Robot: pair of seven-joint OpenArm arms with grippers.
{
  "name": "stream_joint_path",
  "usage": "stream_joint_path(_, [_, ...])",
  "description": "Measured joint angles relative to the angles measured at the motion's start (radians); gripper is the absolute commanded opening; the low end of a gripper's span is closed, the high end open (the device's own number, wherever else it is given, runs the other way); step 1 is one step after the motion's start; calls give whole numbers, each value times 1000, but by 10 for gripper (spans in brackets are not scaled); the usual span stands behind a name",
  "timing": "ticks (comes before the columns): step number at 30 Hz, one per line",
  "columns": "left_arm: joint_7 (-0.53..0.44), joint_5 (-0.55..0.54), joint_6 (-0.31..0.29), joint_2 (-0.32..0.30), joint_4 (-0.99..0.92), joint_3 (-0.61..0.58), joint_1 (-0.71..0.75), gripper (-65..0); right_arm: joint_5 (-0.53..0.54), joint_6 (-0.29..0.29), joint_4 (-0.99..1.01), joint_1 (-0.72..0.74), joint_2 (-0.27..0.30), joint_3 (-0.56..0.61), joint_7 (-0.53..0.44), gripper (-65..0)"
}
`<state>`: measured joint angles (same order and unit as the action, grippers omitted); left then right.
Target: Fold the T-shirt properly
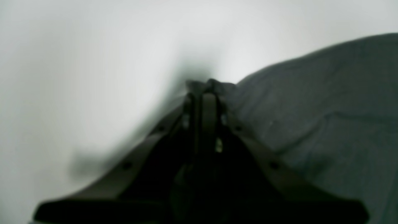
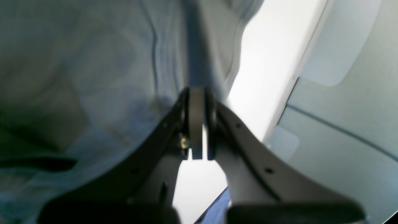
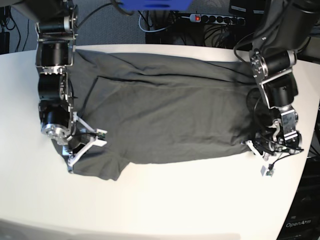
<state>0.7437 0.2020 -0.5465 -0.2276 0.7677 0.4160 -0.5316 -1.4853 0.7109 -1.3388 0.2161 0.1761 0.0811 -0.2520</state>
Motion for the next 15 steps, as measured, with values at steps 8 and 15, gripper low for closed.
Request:
stream_joint_path(8, [0, 0, 0, -1, 0, 1, 0, -631, -1, 0, 0, 22, 2, -2, 1, -448])
stream_joint_path(15, [0, 0, 0, -1, 0, 1, 0, -631, -1, 0, 2, 27, 23, -11, -56, -309])
